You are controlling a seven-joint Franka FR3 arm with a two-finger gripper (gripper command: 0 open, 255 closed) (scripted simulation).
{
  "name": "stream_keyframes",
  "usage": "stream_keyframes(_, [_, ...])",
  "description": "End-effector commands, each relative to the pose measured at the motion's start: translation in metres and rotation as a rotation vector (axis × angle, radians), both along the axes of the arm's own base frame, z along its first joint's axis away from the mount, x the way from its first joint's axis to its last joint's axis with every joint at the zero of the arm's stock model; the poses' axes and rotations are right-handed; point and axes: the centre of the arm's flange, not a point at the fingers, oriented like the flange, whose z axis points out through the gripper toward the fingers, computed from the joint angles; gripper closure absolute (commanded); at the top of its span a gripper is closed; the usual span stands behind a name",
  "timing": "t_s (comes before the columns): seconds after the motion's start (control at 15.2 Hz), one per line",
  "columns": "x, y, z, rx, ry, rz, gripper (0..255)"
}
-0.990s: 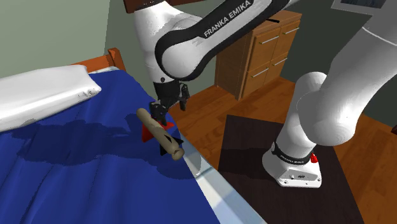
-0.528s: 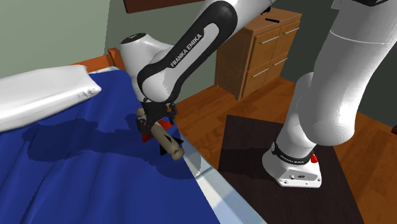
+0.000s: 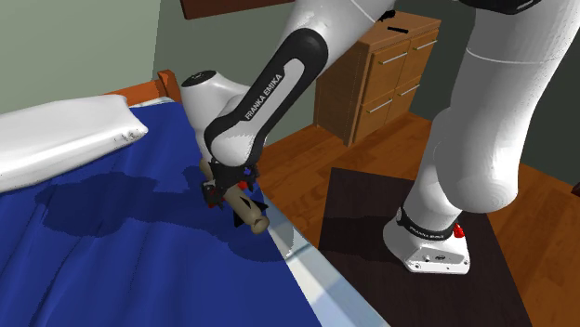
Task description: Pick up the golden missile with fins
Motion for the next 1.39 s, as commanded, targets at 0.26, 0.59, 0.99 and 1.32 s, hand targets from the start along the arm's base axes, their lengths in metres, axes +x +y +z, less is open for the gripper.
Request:
stream_keyframes(0.26, [0.000, 0.001, -0.004, 0.000, -0.001, 0.000, 255])
stream_keyframes(0.59, [0.000, 0.001, -0.004, 0.000, 0.000, 0.000, 255])
stream_keyframes(0.99, [-0.001, 0.000, 0.022, 0.000, -0.001, 0.000, 255])
stream_keyframes(1.32, [-0.001, 0.000, 0.049, 0.000, -0.001, 0.000, 255])
